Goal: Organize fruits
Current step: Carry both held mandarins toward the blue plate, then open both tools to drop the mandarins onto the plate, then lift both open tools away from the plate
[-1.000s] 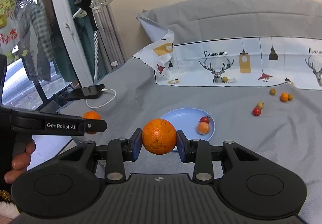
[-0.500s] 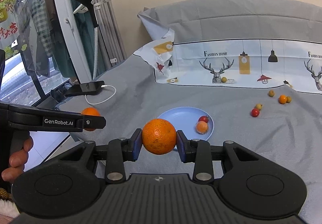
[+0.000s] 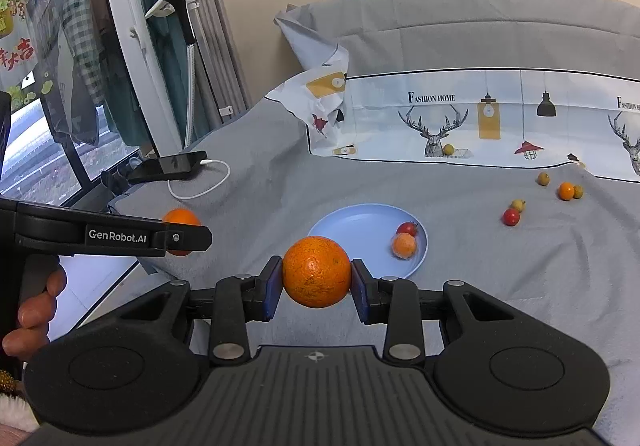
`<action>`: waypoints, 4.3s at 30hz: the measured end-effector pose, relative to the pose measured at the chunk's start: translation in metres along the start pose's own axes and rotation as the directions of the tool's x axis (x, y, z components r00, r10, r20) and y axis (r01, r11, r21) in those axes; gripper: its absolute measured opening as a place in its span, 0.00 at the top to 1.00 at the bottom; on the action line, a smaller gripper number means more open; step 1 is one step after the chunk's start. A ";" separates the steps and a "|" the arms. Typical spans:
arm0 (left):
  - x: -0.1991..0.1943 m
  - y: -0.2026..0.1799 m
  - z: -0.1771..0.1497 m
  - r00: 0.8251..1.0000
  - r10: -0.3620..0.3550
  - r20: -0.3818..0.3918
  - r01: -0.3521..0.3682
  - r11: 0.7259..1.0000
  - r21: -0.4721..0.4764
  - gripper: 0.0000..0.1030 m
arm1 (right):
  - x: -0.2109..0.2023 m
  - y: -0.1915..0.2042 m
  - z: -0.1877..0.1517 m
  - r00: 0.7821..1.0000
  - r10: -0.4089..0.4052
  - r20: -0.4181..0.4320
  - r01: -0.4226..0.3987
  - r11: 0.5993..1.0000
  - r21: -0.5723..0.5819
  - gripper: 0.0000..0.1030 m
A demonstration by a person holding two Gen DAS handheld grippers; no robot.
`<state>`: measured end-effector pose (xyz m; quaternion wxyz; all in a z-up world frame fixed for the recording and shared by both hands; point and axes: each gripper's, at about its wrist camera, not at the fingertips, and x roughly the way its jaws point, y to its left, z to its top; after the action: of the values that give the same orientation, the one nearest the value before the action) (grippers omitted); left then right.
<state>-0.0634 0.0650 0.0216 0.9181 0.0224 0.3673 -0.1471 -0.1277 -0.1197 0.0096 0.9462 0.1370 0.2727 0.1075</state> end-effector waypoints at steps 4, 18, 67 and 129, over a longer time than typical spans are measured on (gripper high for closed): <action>0.004 0.001 0.000 1.000 0.000 -0.010 0.000 1.000 -0.010 0.61 | 0.003 0.001 0.001 1.000 -0.001 -0.010 0.001 1.000 0.001 0.63; 0.024 0.014 0.016 1.000 -0.001 -0.025 0.000 1.000 -0.030 0.61 | 0.025 0.001 0.008 0.999 -0.018 -0.038 0.018 1.000 -0.002 0.63; 0.261 -0.002 0.083 0.979 0.080 -0.187 -0.060 0.992 0.110 0.00 | 0.252 -0.074 0.027 0.960 -0.082 -0.269 0.082 0.997 -0.014 0.21; -0.005 -0.027 -0.001 0.987 0.140 0.076 -0.143 0.989 0.041 0.00 | -0.005 0.013 -0.001 0.985 -0.164 0.051 0.169 0.980 -0.103 0.01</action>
<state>-0.0755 0.0410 0.0264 0.9382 0.0643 0.3276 -0.0907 -0.1342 -0.1089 0.0148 0.9634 0.0652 0.2570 0.0393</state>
